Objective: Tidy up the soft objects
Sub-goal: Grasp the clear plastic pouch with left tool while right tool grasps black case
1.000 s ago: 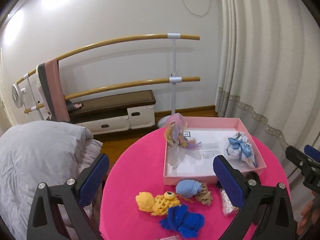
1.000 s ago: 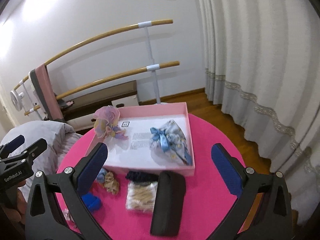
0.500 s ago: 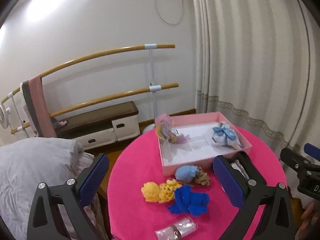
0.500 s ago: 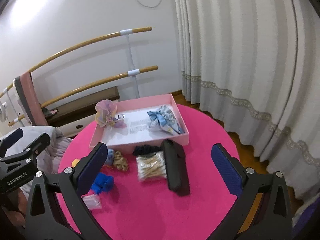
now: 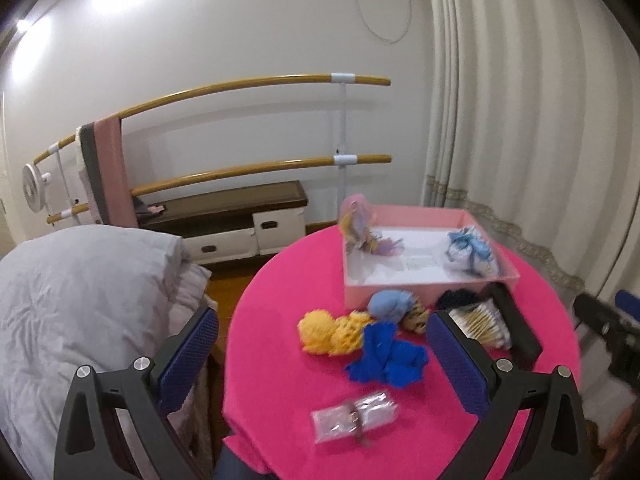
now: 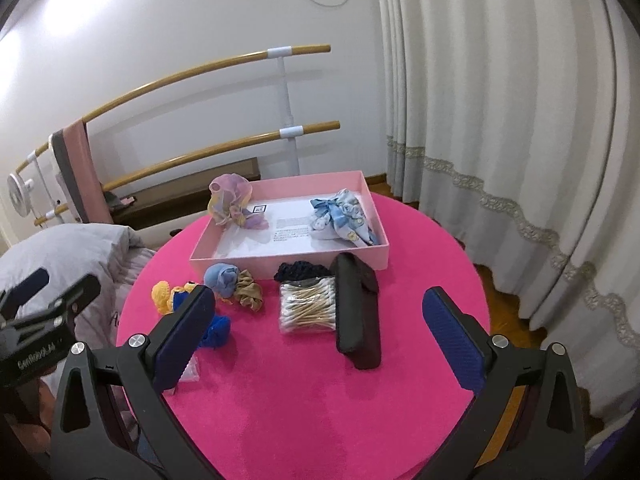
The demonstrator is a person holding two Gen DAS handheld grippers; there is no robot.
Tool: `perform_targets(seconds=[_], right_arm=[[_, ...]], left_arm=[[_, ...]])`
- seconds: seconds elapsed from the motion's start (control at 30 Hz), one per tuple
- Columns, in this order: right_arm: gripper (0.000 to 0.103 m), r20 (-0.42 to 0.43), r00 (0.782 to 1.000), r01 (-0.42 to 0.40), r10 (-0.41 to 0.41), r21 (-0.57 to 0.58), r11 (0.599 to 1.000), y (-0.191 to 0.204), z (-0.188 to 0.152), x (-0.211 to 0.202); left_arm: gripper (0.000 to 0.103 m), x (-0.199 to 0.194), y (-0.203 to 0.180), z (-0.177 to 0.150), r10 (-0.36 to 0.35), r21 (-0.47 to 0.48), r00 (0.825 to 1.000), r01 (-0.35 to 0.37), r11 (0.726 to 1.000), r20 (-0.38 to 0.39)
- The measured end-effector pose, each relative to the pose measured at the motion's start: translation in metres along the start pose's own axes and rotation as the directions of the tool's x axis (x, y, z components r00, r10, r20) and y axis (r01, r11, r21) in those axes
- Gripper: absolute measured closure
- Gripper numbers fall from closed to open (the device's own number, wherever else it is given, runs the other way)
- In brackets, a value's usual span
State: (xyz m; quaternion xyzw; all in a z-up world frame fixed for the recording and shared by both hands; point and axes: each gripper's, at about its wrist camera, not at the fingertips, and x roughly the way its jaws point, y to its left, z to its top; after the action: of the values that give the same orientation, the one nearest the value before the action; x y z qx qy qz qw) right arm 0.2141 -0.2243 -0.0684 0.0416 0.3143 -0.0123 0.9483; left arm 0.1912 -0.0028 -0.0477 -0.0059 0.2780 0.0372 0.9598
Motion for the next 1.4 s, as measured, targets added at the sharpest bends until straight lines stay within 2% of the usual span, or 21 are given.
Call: perform_targets(seconds=[0.13, 0.37, 0.53, 0.67, 0.87, 1.0, 1.07, 1.13, 1.2, 1.3, 1.37, 1.4], right_arm=[[0.0, -0.024, 1.0, -0.011, 0.012, 0.02, 1.0, 0.0, -0.014, 0.006], [0.0, -0.044, 0.998, 0.035, -0.033, 0.034, 0.999, -0.005, -0.027, 0.005], [0.0, -0.069, 0.997, 0.048, -0.045, 0.041, 0.998, -0.01, -0.029, 0.011], [0.0, -0.101, 0.994, 0.057, -0.051, 0.051, 0.997, -0.013, -0.035, 0.022], [0.0, -0.143, 0.988, 0.068, -0.059, 0.058, 0.996, -0.014, -0.04, 0.04], [0.0, -0.173, 0.983, 0.073, -0.062, 0.058, 0.996, -0.014, -0.041, 0.055], [0.0, -0.182, 0.981, 0.074, -0.062, 0.058, 0.996, -0.014, -0.042, 0.061], [0.0, -0.19, 0.98, 0.076, -0.065, 0.053, 0.996, -0.014, -0.042, 0.066], [0.0, -0.207, 0.976, 0.083, -0.073, 0.042, 0.996, -0.015, -0.043, 0.076], [0.0, -0.233, 0.969, 0.089, -0.078, 0.036, 0.995, -0.02, -0.044, 0.092], [0.001, -0.239, 0.967, 0.095, -0.084, 0.035, 0.995, -0.023, -0.045, 0.099], [0.006, -0.242, 0.966, 0.097, -0.086, 0.036, 0.995, -0.025, -0.044, 0.102]], left_arm=[[0.0, 0.007, 0.005, -0.015, -0.006, 0.011, 0.999, 0.006, 1.0, -0.039], [0.0, 0.024, 0.004, -0.033, -0.04, 0.033, 0.996, 0.043, 0.999, -0.082], [0.0, 0.05, 0.004, -0.056, -0.067, 0.066, 0.988, 0.077, 0.995, -0.141], [0.0, 0.073, 0.009, -0.061, -0.089, 0.109, 0.983, 0.108, 0.988, -0.163], [0.0, 0.106, 0.005, -0.065, -0.178, 0.19, 0.955, 0.225, 0.956, -0.236], [0.0, 0.129, -0.003, -0.074, -0.15, 0.278, 0.946, 0.232, 0.932, -0.287], [0.007, 0.145, -0.006, -0.077, -0.138, 0.288, 0.935, 0.237, 0.928, -0.326], [0.02, 0.154, -0.005, -0.077, -0.203, 0.233, 0.909, 0.3, 0.925, -0.363], [0.037, 0.157, -0.009, -0.074, -0.229, 0.219, 0.896, 0.328, 0.919, -0.381], [0.05, 0.159, -0.019, -0.072, -0.215, 0.234, 0.898, 0.32, 0.918, -0.383], [0.055, 0.16, -0.022, -0.072, -0.207, 0.218, 0.899, 0.307, 0.926, -0.386], [0.056, 0.16, -0.023, -0.072, -0.203, 0.208, 0.9, 0.3, 0.931, -0.387]])
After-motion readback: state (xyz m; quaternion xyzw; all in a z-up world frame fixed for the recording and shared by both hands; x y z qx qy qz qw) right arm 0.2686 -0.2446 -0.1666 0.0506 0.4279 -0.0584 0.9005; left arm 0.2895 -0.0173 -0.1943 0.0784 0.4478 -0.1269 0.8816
